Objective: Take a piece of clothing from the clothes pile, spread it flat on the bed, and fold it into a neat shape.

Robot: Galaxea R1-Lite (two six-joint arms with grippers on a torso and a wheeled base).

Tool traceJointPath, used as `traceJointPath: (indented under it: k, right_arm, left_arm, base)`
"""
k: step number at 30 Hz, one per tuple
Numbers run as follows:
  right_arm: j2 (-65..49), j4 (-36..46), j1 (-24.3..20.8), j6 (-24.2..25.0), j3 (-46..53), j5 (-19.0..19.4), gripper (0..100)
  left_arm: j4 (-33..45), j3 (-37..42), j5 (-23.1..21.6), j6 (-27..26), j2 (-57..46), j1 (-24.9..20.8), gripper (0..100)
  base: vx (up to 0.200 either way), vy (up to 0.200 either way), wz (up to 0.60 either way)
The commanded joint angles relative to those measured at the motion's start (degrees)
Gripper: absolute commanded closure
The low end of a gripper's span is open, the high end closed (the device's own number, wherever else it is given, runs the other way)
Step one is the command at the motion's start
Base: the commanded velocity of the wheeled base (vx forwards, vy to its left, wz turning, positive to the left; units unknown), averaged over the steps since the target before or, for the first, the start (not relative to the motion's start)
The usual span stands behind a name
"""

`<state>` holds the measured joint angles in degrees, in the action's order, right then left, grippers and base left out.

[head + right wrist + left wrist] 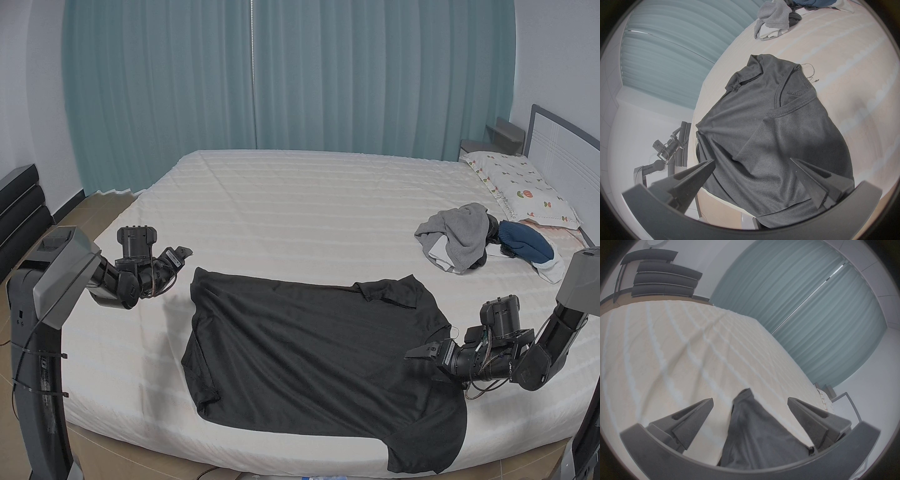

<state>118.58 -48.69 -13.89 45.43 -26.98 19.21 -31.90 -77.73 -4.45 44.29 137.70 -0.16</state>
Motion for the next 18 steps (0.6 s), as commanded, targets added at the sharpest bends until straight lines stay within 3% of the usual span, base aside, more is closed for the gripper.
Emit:
traceJointPath:
  k: [1,7,11,18]
  right_arm:
    - [-0.1,0.0,-0.1,0.0,0.2,0.0,0]
    - [-0.4,0.0,-0.4,0.0,0.5,0.0,0]
    - [-0.1,0.0,-0.6,0.0,0.6,0.1,0]
    - [0.1,0.0,-0.6,0.0,0.5,0.1,0]
  left_arm:
    - [-0.3,18.5,-5.1,0.2,-13.3,-1.2,0]
    - [-0.8,31.4,-6.5,1.2,-20.5,-5.6,0]
    - [-8.5,41.5,-6.6,9.1,-24.1,-12.4,0]
    - [-21.3,51.0,-6.1,12.6,-24.3,-21.8,0]
  base:
    - [0.0,0.0,0.0]
    - [0.0,0.0,0.0]
    - [0.0,0.0,0.0]
    - [0.0,0.0,0.0]
